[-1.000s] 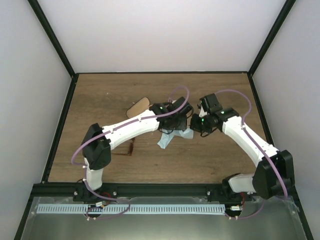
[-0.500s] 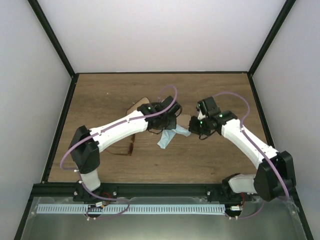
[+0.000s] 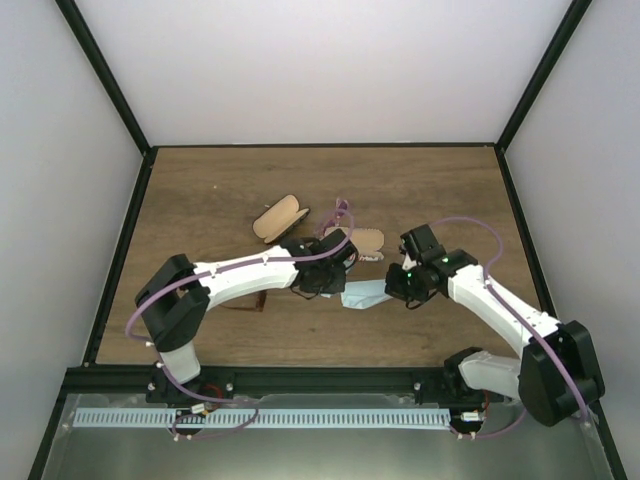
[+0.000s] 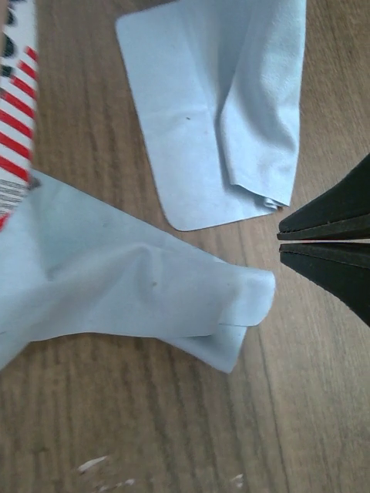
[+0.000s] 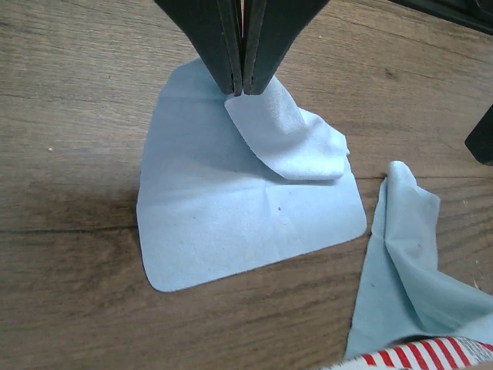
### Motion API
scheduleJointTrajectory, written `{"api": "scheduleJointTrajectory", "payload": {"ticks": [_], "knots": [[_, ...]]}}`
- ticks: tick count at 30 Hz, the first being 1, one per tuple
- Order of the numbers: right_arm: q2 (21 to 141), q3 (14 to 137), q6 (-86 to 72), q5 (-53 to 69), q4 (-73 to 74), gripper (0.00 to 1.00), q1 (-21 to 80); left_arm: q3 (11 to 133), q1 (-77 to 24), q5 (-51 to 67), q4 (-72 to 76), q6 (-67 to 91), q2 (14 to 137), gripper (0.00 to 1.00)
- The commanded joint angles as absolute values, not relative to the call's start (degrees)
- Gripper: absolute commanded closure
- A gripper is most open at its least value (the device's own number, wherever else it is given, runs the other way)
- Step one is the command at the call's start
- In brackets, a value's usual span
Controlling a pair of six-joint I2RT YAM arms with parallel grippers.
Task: Organize the sunglasses
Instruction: Fold the glasses cleaning cloth at the center of the board.
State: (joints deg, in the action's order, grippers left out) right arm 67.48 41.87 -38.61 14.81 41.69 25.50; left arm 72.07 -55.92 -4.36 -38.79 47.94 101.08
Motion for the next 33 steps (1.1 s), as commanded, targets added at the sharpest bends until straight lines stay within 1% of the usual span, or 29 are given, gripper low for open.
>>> {"api": "scheduleJointTrajectory", "payload": {"ticks": [1,7,8,11,12,14,17,21,23,29,33], "knots": [[66.17,41.15,-39.46,15.45,41.30,0.99,26.10,69.89,-57.47,-2.67,-36.64,49.26,102.01,0.96],[65.11,38.54,-39.87,15.52,40.96,0.99,26.11,69.35,-58.30,-2.07,-35.68,49.83,102.57,0.96],[65.11,38.11,-40.02,15.42,40.92,0.99,26.10,69.35,-58.37,-2.15,-35.49,49.86,102.49,0.92],[66.25,37.65,-40.42,15.15,41.20,0.99,26.10,69.64,-58.38,-2.60,-35.65,50.02,102.52,0.67],[66.56,37.43,-40.47,15.02,40.99,0.99,26.10,69.69,-58.37,-2.70,-35.82,50.03,102.49,0.62],[66.88,37.35,-40.35,14.48,40.49,0.99,26.10,69.72,-58.40,-2.82,-35.85,50.09,102.32,0.57],[68.08,37.79,-40.05,14.04,40.34,0.99,26.10,69.71,-58.31,-3.16,-35.85,50.03,102.23,0.48],[69.51,38.98,-39.91,11.97,41.24,0.99,26.10,70.70,-58.23,-3.53,-36.01,49.43,102.83,0.27],[69.35,39.90,-40.06,10.35,41.76,0.99,26.10,71.62,-58.22,-3.86,-36.28,48.59,103.16,0.20],[70.28,42.70,-39.34,6.92,42.19,0.99,26.10,73.66,-57.89,-4.26,-35.60,44.52,103.80,0.11],[70.56,44.30,-38.09,6.60,40.44,0.98,26.10,74.03,-57.36,-3.84,-35.56,43.50,104.66,0.10]]}}
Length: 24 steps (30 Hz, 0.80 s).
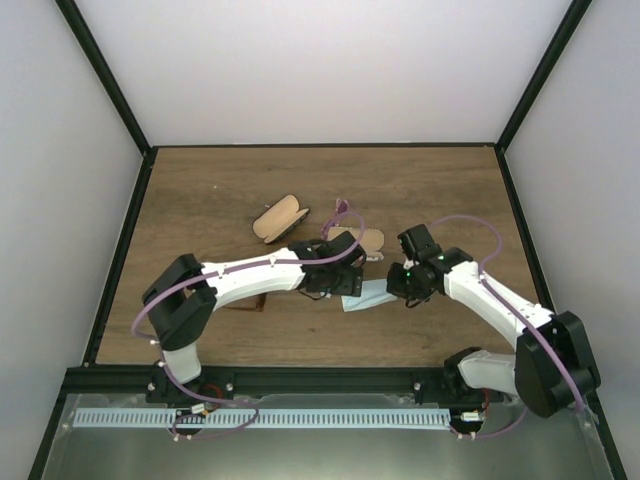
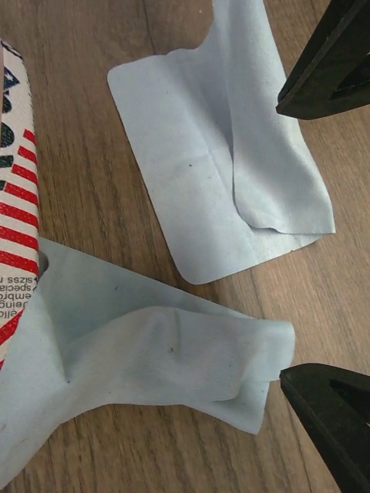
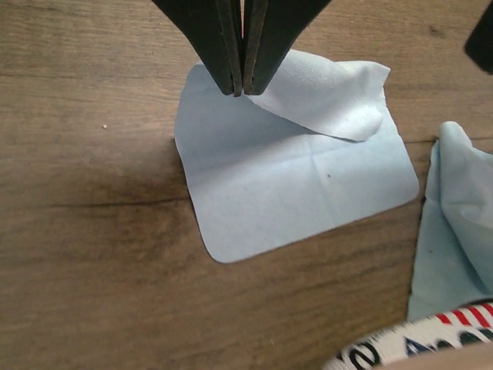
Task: Organize the sunglasses
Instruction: Fold the glasses cleaning cloth at the center of the board.
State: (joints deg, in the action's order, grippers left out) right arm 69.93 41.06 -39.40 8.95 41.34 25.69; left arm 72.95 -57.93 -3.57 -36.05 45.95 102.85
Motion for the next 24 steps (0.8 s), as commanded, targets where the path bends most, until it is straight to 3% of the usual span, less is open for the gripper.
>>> {"api": "scheduleJointTrajectory", "payload": {"ticks": [1,9,15,17,20,22,24], "knots": [[71.22,44.93,-37.73,6.41,40.67,0.98,26.10,74.03,-57.19,-3.71,-35.45,43.32,104.82,0.10],[78.43,46.52,-36.15,7.09,41.82,0.97,26.10,75.06,-55.90,-3.46,-35.75,42.22,105.07,0.11],[78.19,46.66,-35.49,8.54,44.10,0.97,26.10,76.90,-55.48,-4.32,-36.99,42.04,106.10,0.25],[76.95,46.34,-35.05,9.71,44.72,0.97,26.13,78.02,-55.43,-4.68,-37.45,41.90,106.74,0.34],[74.68,44.91,-34.58,11.79,45.38,0.97,26.10,79.85,-55.40,-4.70,-37.59,41.35,107.98,0.65],[73.31,44.15,-34.42,11.50,45.54,0.97,26.10,80.92,-55.41,-3.11,-37.40,40.31,108.98,0.92],[73.71,44.43,-33.71,10.99,45.91,0.97,26.10,81.39,-55.42,-1.44,-36.92,40.25,109.84,0.96]]}}
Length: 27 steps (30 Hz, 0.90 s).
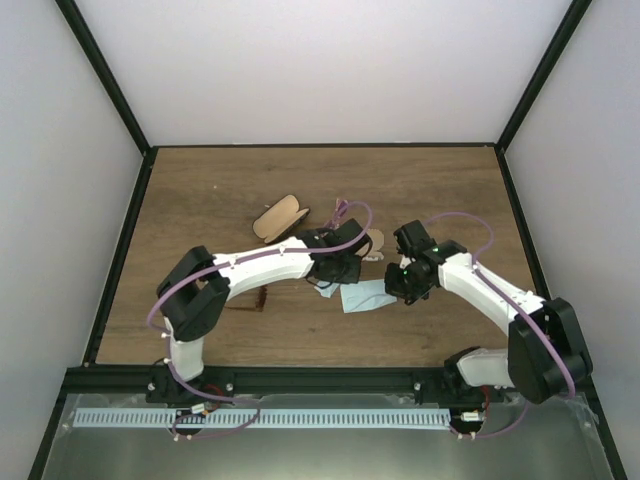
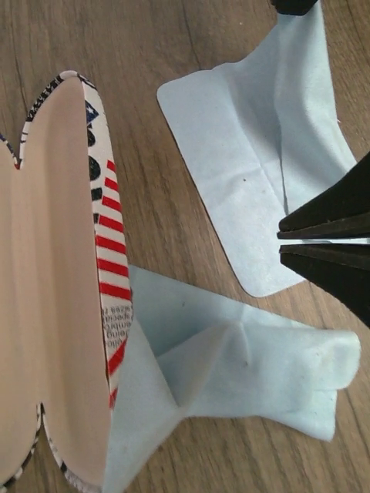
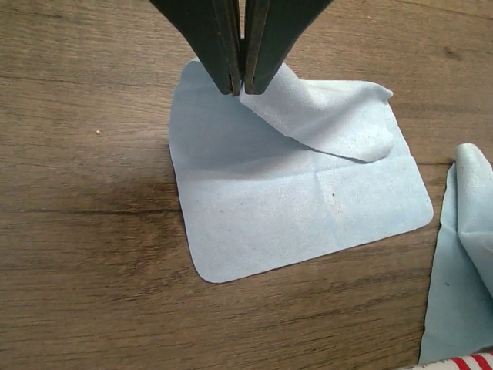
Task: Organize the sunglasses
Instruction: Fold the glasses cleaning cloth at the center of the board.
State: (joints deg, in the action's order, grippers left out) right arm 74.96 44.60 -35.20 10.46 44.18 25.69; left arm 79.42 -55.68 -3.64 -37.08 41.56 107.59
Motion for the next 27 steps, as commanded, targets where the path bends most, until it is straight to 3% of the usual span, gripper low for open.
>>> {"api": "scheduleJointTrajectory", "payload": {"ticks": [1,3,5,6,7,9,12,27], "knots": [[74.38,44.49,-33.40,11.14,45.98,0.97,26.09,81.39,-55.38,-0.31,-36.32,39.55,110.11,0.96],[76.04,43.92,-33.08,12.06,45.45,0.97,26.10,81.50,-55.38,1.48,-35.90,38.92,110.58,0.92],[76.78,43.01,-32.82,12.50,44.91,0.97,26.10,81.86,-55.43,3.60,-36.09,38.50,111.15,0.66],[76.92,42.55,-32.79,12.82,44.56,0.97,26.10,81.46,-55.58,4.16,-35.89,38.13,111.13,0.57],[76.94,42.08,-32.78,13.06,44.34,0.97,26.11,80.59,-55.64,4.82,-35.28,37.57,110.91,0.53],[76.67,41.02,-32.78,13.55,43.82,0.97,26.10,77.72,-55.68,6.38,-32.64,36.80,109.82,0.54],[76.61,39.62,-32.78,14.29,43.02,0.97,26.10,75.89,-55.68,7.80,-30.87,36.06,109.85,0.62],[78.40,39.46,-32.78,14.88,42.05,0.97,26.13,78.14,-58.05,5.64,-33.50,34.27,114.19,0.67]]}}
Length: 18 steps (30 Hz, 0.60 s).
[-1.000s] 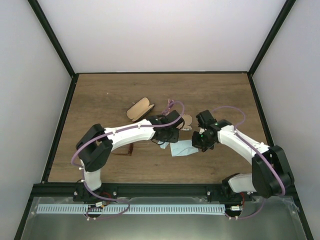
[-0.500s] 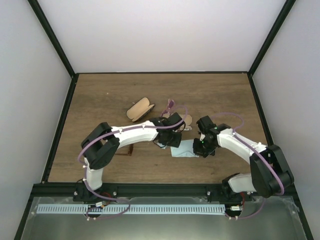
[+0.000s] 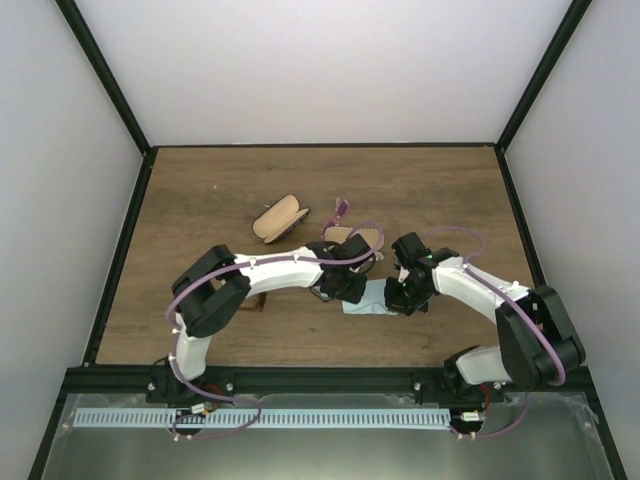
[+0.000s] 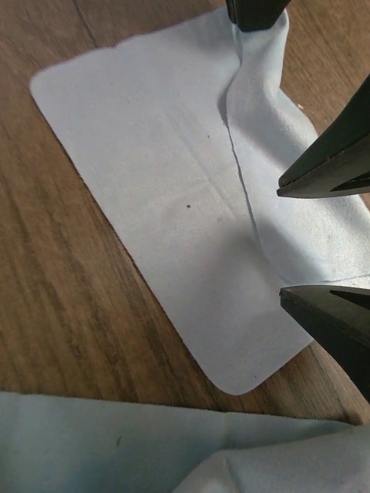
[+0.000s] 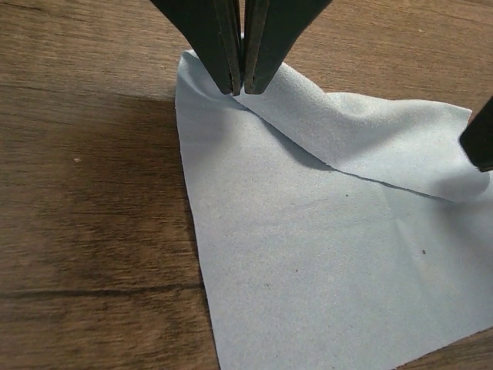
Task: Organize the sunglasses
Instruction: Fold the glasses cleaning cloth at the center of the board.
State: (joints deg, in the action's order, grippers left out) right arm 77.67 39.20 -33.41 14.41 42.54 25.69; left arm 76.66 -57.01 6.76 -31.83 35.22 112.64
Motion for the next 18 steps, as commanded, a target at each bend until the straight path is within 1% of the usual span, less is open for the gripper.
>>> {"api": "scheduleJointTrajectory", "payload": {"ticks": [1,5,11,14,18], "knots": [[78.35,39.42,-32.71,14.93,42.03,0.97,26.11,78.14,-58.23,5.10,-33.93,34.35,114.44,0.66],[78.39,39.37,-32.78,14.83,42.18,0.97,26.10,78.26,-58.37,3.75,-34.82,34.69,115.23,0.64],[78.24,39.37,-33.01,14.55,42.35,0.97,26.10,78.60,-58.58,3.16,-35.55,34.71,115.86,0.66],[78.24,39.33,-33.09,14.37,42.36,0.97,26.09,79.05,-58.75,2.69,-36.22,34.56,116.55,0.76],[78.15,39.18,-33.22,14.41,42.32,0.97,26.10,79.35,-59.24,2.32,-36.70,34.45,116.65,0.84]]}}
